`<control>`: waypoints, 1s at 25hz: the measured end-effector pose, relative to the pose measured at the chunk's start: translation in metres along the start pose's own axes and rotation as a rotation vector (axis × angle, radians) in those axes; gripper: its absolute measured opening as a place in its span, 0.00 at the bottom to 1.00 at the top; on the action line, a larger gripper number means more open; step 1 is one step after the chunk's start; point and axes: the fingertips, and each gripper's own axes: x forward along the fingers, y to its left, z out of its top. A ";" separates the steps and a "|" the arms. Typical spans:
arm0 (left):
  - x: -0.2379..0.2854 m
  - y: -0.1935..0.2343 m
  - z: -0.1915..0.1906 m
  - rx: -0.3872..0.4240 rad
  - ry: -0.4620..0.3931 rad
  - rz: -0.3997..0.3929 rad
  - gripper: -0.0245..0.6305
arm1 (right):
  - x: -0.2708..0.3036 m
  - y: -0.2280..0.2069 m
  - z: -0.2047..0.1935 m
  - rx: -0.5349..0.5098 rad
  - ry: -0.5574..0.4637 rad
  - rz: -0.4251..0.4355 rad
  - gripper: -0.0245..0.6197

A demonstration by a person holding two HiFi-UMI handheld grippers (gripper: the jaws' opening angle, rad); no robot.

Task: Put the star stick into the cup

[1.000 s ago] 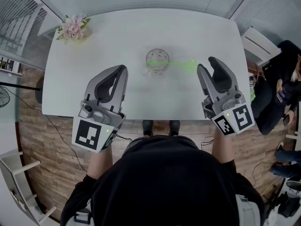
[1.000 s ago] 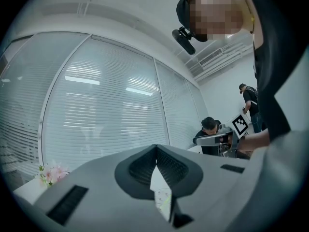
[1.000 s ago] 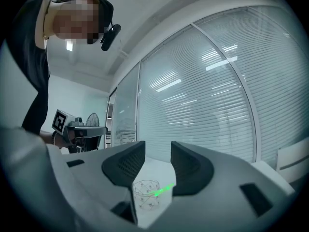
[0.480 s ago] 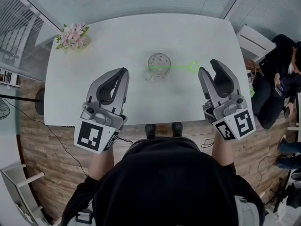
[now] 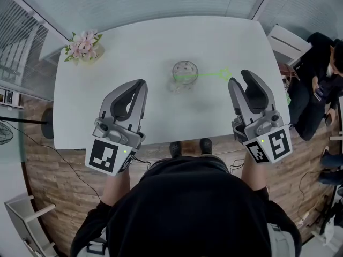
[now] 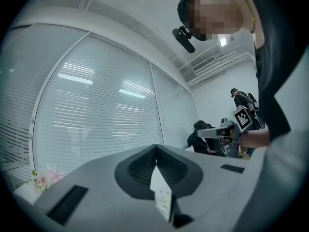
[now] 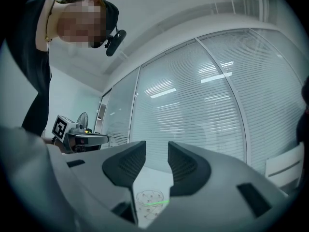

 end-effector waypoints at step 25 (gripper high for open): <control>-0.007 0.009 -0.002 0.001 -0.006 -0.041 0.05 | 0.000 0.023 0.002 -0.048 0.018 -0.007 0.05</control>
